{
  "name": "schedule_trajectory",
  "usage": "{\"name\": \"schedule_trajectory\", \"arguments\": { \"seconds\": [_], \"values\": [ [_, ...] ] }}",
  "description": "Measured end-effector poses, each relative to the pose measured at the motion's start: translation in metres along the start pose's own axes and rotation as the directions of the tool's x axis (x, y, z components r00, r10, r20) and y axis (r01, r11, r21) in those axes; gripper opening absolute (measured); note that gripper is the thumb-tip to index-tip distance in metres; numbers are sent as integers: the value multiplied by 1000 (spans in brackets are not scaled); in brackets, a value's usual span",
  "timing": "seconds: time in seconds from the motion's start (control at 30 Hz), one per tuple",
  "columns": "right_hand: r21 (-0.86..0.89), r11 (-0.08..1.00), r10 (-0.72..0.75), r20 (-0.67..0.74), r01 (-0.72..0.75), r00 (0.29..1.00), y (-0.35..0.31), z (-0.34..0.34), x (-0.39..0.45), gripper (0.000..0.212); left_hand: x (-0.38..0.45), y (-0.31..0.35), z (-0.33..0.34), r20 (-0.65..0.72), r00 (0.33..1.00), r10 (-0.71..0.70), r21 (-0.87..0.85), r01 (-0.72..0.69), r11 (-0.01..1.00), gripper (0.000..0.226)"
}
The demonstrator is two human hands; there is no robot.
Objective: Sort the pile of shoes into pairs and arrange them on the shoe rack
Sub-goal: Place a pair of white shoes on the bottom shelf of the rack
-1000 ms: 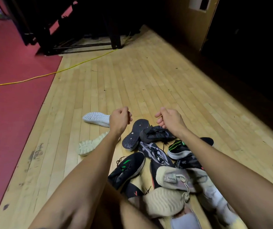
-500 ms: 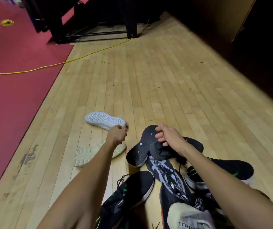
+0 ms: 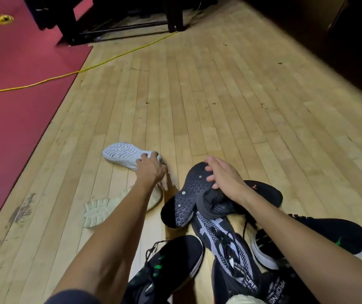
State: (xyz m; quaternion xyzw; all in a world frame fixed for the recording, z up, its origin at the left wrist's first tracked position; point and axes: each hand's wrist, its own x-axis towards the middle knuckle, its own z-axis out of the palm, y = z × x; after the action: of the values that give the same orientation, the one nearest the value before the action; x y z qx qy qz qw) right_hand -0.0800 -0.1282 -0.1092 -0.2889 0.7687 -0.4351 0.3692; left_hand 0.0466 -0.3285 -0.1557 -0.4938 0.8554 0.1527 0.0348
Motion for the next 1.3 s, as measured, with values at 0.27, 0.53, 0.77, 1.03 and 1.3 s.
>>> {"name": "schedule_trajectory", "arguments": {
  "seconds": [0.27,0.53,0.77,1.03,1.3],
  "values": [
    [-49,999,-21,-64,18,998,13,-10,8,54,35,12,20,278,960,-21,371,-88,925,43],
    [-66,998,15,-80,-20,997,25,-21,4,45,25,-18,28,-66,994,81,46,-78,996,25],
    [-62,997,46,-96,-52,994,14,-25,-17,45,-3,-37,-17,-403,910,100,-323,-244,915,14],
    [60,995,87,-191,-77,978,-25,-33,-60,40,-57,12,-94,-35,993,-113,-998,-29,53,18],
    [691,705,320,-105,-162,942,-56,-59,-120,73,-143,125,-90,291,886,361,-746,447,-495,46]
  ]
}}
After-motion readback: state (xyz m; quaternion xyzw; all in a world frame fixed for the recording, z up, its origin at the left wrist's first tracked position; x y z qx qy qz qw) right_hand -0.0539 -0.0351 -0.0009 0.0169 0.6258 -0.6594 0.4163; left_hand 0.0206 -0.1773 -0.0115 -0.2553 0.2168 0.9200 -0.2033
